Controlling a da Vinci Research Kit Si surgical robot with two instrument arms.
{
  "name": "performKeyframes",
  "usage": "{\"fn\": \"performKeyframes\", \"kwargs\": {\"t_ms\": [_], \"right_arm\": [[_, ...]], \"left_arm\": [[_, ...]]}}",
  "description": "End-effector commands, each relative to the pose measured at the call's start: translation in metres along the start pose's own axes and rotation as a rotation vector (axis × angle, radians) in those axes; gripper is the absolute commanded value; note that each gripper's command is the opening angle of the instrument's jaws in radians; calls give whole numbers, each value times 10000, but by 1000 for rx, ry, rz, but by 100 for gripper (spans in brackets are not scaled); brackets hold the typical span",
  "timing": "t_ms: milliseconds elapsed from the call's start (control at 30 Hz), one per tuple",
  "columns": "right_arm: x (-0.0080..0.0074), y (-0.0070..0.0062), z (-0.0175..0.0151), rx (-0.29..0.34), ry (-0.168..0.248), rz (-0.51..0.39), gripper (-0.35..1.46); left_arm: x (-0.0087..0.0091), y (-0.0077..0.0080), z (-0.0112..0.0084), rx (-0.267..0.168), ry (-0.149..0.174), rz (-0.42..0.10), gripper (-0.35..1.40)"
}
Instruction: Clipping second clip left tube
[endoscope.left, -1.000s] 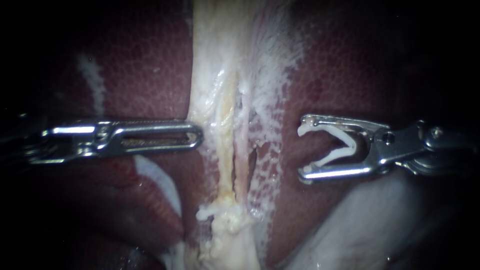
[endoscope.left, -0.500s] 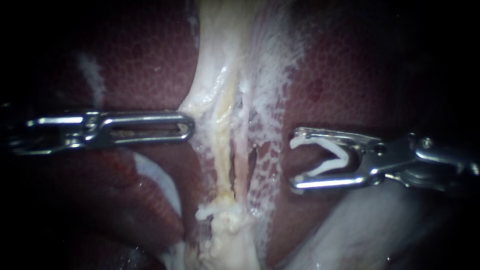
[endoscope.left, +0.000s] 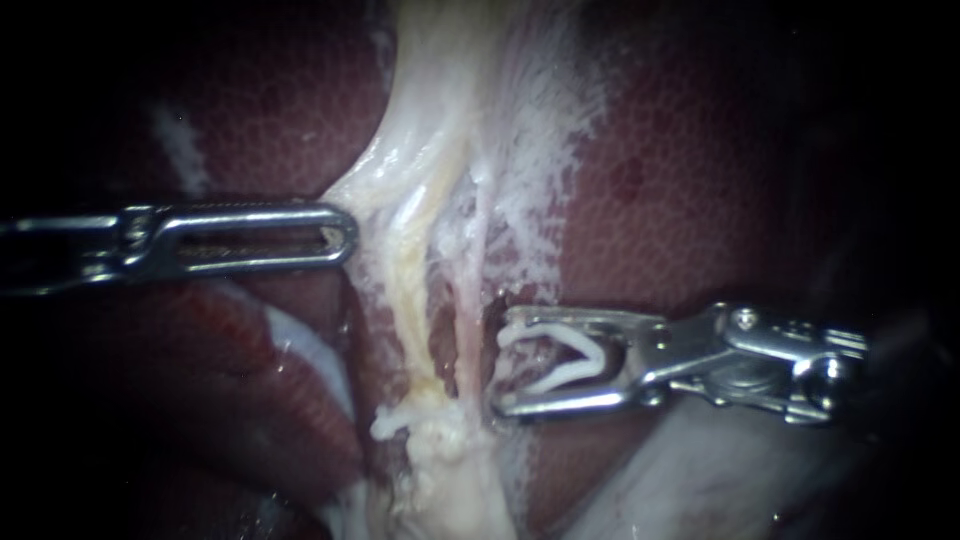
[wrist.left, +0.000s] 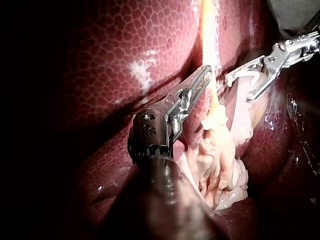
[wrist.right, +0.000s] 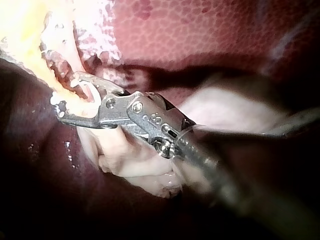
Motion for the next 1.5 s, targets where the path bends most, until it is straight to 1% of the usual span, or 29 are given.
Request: {"fn": "performKeyframes", "kwargs": {"t_ms": [33, 200, 400, 600, 767, 900, 1067, 1200, 1500], "right_arm": [[-2, 1, 5, 2, -4, 1, 56], [-6, 8, 21, 12, -21, -1, 55], [-11, 17, 31, 16, -26, -5, 55], [-13, 22, 40, 20, -30, -6, 54], [-16, 19, 56, 30, -39, -2, 54], [-19, 13, 66, 59, -48, 6, 53], [-17, 5, 68, 77, -53, 11, 51], [-14, 4, 73, 81, -54, 11, 51], [-5, 5, 96, 87, -55, 8, 51]], "left_arm": [[0, -1, 0, -2, -1, 1, -35], [-1, -6, -1, -3, -1, 1, -35], [-2, -12, -3, -5, -2, 0, -35], [-2, -15, -4, -5, -5, 0, -35], [-2, -14, -4, -4, -5, 0, -35], [-2, -14, -4, -4, -4, 0, -35], [-1, -10, -4, -3, -4, 0, -35], [-1, -7, -3, -2, -4, 1, -35], [0, -7, -3, -2, -4, 1, -35]]}}
